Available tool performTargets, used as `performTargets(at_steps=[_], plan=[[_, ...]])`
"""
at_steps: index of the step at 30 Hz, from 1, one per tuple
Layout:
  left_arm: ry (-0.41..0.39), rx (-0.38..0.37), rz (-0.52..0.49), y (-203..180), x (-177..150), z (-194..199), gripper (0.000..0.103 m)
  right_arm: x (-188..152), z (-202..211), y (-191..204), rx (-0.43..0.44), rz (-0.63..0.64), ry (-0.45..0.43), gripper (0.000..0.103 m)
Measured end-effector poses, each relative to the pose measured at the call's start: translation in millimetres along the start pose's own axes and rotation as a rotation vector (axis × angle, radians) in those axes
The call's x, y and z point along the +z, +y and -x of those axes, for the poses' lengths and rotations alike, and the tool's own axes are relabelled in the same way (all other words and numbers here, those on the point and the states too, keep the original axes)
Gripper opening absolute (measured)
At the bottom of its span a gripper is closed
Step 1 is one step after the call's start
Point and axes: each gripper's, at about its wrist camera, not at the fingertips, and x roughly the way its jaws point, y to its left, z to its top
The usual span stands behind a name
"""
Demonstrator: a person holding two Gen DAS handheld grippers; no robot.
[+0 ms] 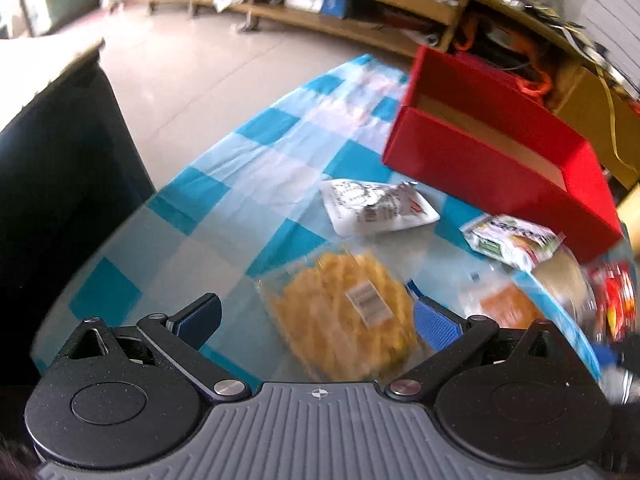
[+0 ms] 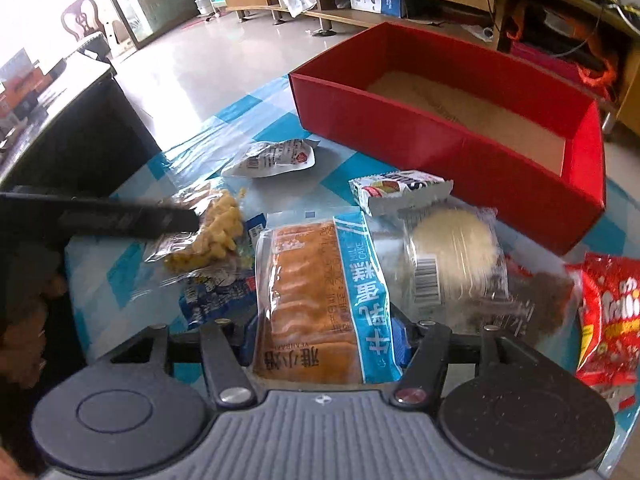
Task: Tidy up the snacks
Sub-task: 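Grasp the yellow waffle-biscuit bag with the left tool while the right tool grasps the blue-labelled bread bag, then carry both bags into the red box and open both tools to release them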
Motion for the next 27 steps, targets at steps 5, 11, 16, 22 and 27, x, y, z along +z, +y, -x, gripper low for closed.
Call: performTargets(at_steps=[5,11,16,22,27], plan=[[0.11,-0.007,0.078,-5.8,0.5,-29.6,0.103,1.9,-2.7,-1.7,0.001,0.004,-0.002,0.06],[0.131,0.073,0.094,-23.2,-2.5,-47.7,0.103,-2.1,-9.9,-2.5,-0.001,0.005,0.009,0.06],[0.121,0.051,0.088,-17.6,-7.9,-32.1,0.082,-1.0,-8.8,-5.3,0.019,-0.011,0.008,0.059],[0.11,0.068,0.056,-13.9,-23.2,-5.9,0.08,-7.2,13.8,-3.6,0.063,-0.053,-0.026,0.058],[0.055,0.006,0.061,-13.3,-24.6,29.7,0.08,-13.3,48.6,-5.9,0.091,-0.114,-0.112,0.058]])
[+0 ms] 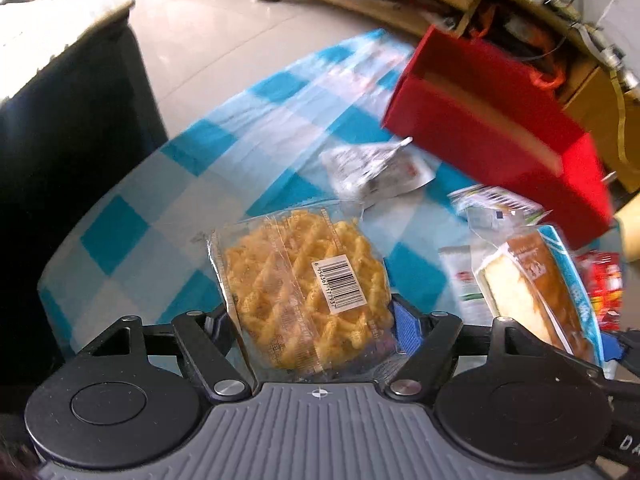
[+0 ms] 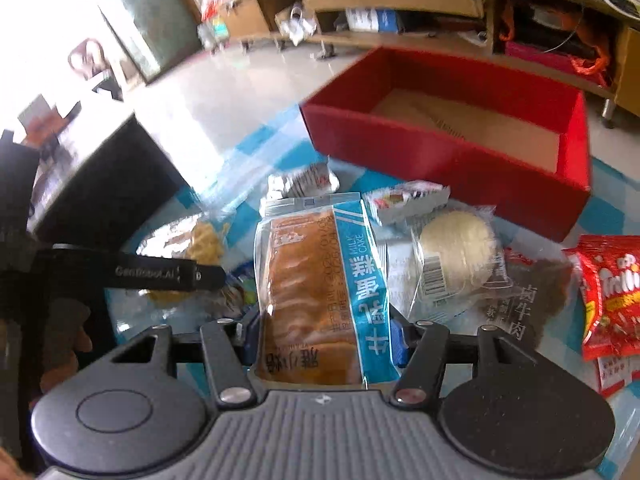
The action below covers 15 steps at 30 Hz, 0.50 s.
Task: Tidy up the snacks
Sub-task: 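Carry both bags into the red box and open both tools to release them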
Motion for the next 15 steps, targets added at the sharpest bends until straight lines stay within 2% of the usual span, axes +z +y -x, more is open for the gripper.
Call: performTargets(at_steps=[4,8,12,15], plan=[[-0.052,-0.085,-0.013,-13.1,9.3,24.1,0.08,2.0,26.9,-7.3,0.023,-0.059,-0.068,0.058],[-0.091,-0.164,-0.027,-36.7,30.1,29.6,0.08,20.4,37.5,-25.8,0.003,-0.129,-0.132,0.058],[-0.123,-0.2,-0.052,-65.2,57.7,24.5,0.08,45.8,35.2,-40.7,-0.027,-0.169,-0.178,0.058],[-0.153,-0.193,-0.079,-87.8,78.8,14.3,0.08,64.4,32.2,-51.3,-0.057,-0.185,-0.21,0.058]])
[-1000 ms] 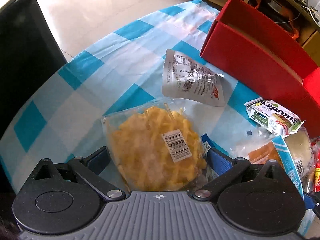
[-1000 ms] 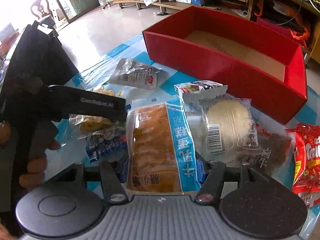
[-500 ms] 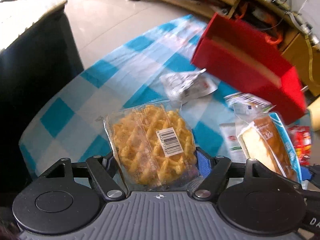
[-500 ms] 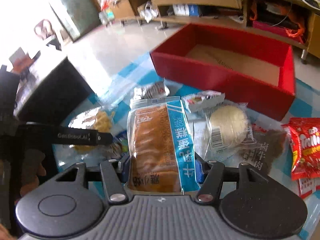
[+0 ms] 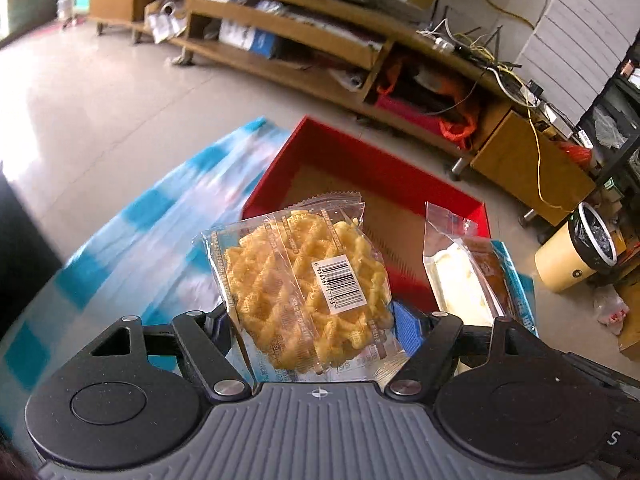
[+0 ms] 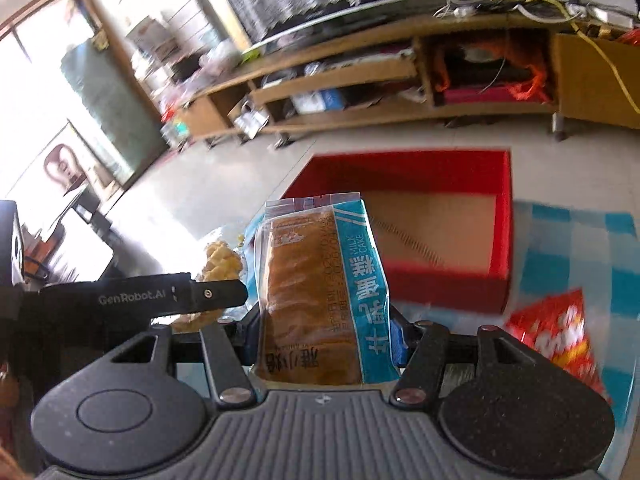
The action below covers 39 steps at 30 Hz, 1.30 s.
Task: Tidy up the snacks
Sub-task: 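Carry both bags into the red box and open both tools to release them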
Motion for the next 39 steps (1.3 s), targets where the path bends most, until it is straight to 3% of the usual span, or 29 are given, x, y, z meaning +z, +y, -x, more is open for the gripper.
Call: performTargets(at_steps=[8,14,25,39], plan=[[-0.001,-0.002,-0.03,-24.9,41.6,-56.6,0.08,45.2,-42.1,-28.2,-0.08,-0.04,-0.021,0.058],[-0.01,0.021,-0.069,-36.5,63.3,-96.6,0.08,62.4,-87.2,-41.9,-0.113,-0.033,0.014,0.058],[0.068,0.072,-0.082,-30.2,66.4,-158.0,0.081,62.8,-138.2,-60.2,-0.201,-0.011,0.066,0.058],[0.101,0.122,-0.088,-27.6,59.7,-179.4,0.081,56.5,-159.2,-66.4,-0.25,0.058,0.085,0.058]])
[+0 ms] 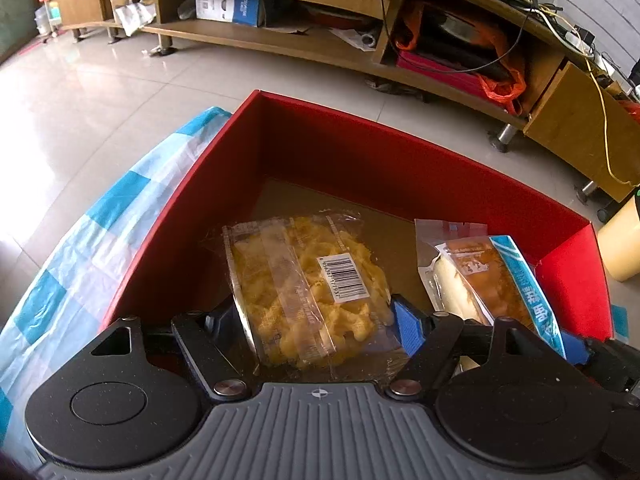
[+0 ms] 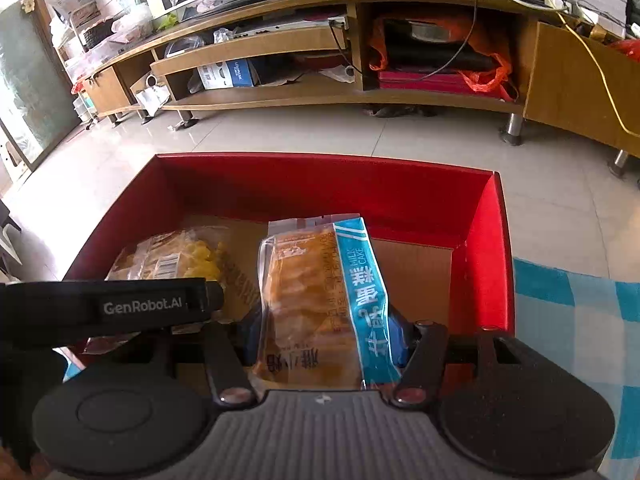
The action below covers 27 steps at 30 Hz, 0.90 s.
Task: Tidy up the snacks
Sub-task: 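Carry both bags into the red box and open both tools to release them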
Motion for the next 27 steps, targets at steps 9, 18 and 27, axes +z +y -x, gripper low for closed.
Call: performTargets(at_steps=[9,18,27], plan=[[0.001,0.008,-0.005,4.7,-1.0,7.0,0.084,1.4,5.1,0.3,0.01,0.024,0.008,0.058],[-0.117,0.022,-0.028,12.5,-0.3,50.2,0.098,0.4,38.8,-6.1,-0.025,0.028,-0.06,0.063],[-0.103,0.002,0.014,39.3,-20.8,74.5,0.099,-18.7,73.5,-2.9,-0.015,0.055,-0.071,0.064]])
